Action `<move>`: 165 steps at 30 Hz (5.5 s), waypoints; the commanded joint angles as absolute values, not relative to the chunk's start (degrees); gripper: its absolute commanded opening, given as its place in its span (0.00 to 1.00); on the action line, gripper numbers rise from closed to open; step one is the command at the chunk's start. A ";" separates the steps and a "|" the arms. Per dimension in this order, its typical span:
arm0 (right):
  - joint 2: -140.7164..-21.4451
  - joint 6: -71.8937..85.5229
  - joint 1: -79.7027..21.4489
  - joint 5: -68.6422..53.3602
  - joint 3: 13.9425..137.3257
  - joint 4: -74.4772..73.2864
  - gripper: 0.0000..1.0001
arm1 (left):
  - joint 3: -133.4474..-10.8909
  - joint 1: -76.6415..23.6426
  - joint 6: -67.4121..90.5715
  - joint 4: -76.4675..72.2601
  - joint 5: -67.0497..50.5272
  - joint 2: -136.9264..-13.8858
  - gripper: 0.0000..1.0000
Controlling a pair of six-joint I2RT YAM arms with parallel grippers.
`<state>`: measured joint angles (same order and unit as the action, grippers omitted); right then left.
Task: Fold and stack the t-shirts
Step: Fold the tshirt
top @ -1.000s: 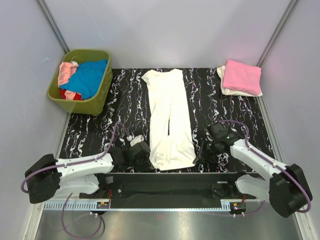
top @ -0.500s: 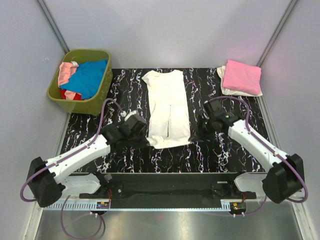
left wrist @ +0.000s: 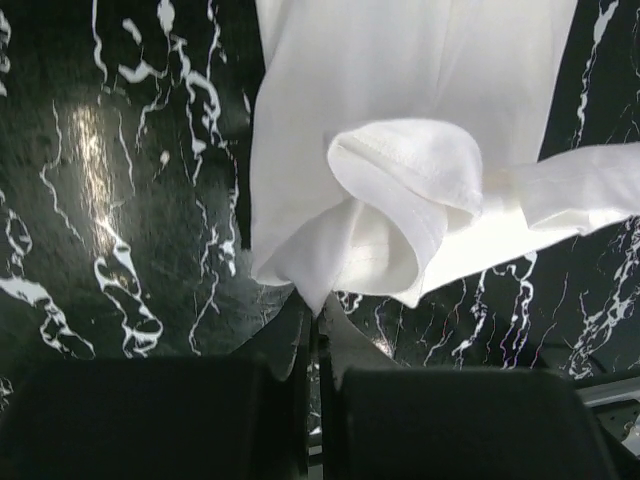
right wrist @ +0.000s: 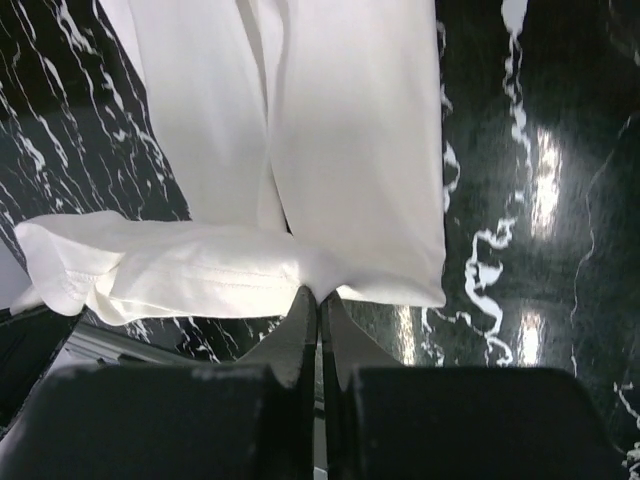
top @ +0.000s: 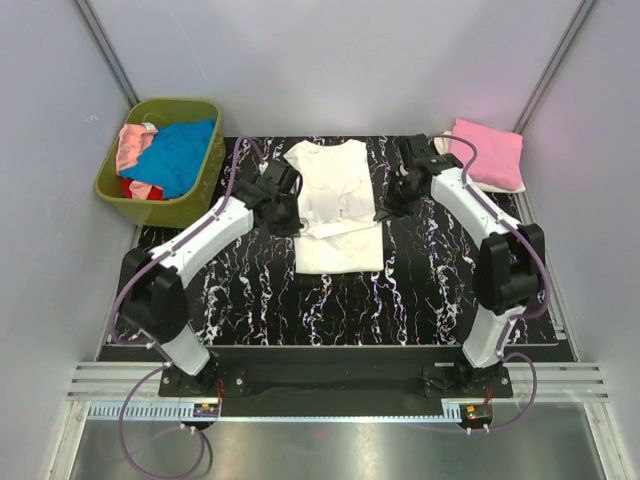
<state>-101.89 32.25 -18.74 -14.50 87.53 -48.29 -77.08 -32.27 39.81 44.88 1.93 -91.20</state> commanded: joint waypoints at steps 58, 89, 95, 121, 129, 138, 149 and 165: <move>-109.51 27.25 -9.23 -27.86 72.34 -34.37 0.78 | -55.66 -20.21 38.40 19.00 -19.24 -92.19 0.75; -114.70 26.90 -13.36 -28.12 73.48 -33.92 0.15 | -48.60 -24.52 47.37 5.45 -14.77 -99.58 0.40; -114.87 26.81 -13.36 -28.13 73.57 -33.58 0.00 | -49.04 -24.78 47.29 4.22 -12.83 -99.93 0.04; -63.74 41.22 -19.77 -31.91 51.68 -44.64 0.00 | -47.37 -45.52 55.89 36.72 -1.32 -56.26 0.00; -59.23 42.11 -19.78 -27.70 58.51 -50.80 0.00 | -55.01 -46.23 54.24 47.10 1.39 -53.52 0.01; -67.57 38.06 -19.69 -20.58 67.57 -51.07 0.00 | -63.01 -43.08 48.87 46.06 0.36 -63.54 0.02; -78.65 34.45 -15.47 -20.56 74.44 -48.17 0.00 | -68.73 -32.53 41.49 44.12 -9.40 -74.95 0.02; -101.58 32.52 -10.64 -22.85 93.32 -44.91 0.00 | -91.13 -22.16 29.36 45.52 -17.67 -100.09 0.01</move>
<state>-98.17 33.65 -11.90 -22.59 87.59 -47.24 -85.86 -23.75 33.32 44.64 -15.92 -96.36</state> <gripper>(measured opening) 0.012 0.027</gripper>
